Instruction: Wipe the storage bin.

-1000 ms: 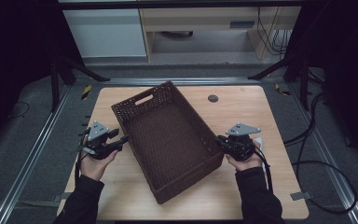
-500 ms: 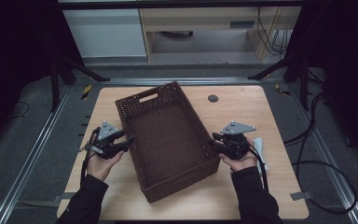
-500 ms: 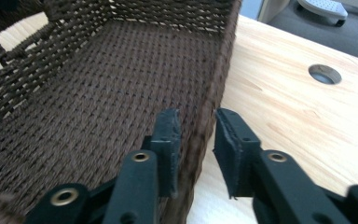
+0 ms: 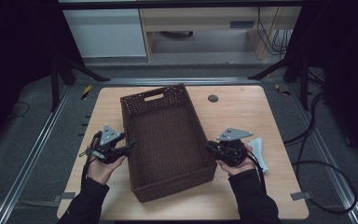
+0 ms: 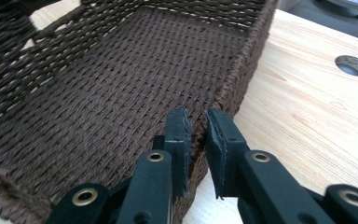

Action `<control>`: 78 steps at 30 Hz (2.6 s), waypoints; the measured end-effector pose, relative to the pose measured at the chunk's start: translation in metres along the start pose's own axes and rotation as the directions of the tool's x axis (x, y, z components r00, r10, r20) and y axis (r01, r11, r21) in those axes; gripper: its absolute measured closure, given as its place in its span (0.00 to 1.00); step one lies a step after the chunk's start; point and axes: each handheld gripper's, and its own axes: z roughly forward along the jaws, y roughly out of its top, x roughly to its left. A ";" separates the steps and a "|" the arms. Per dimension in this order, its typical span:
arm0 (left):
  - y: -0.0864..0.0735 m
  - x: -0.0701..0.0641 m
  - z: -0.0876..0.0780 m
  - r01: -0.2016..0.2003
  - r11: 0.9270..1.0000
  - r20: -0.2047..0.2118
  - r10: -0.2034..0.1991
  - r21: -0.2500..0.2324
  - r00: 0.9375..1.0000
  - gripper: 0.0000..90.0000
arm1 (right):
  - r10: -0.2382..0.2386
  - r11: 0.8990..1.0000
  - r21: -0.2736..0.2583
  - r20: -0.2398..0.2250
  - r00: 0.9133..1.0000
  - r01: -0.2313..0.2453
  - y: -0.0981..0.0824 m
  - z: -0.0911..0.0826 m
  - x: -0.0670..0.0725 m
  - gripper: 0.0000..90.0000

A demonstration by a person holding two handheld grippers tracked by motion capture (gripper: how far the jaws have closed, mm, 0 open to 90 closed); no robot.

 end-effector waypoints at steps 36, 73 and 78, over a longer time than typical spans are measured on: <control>-0.001 0.016 0.010 0.007 1.000 0.019 -0.007 0.001 1.000 0.63 | 0.005 0.998 -0.056 0.032 0.999 -0.004 0.008 0.020 0.003 0.72; -0.008 0.010 0.011 -0.014 0.996 0.021 0.012 0.093 1.000 0.59 | 0.163 0.977 -0.172 0.199 0.966 -0.129 -0.022 -0.025 -0.048 0.42; -0.009 0.010 0.011 -0.017 0.996 0.016 0.015 0.090 1.000 0.59 | 0.174 0.980 -0.140 0.235 0.956 -0.144 -0.039 -0.032 -0.058 0.42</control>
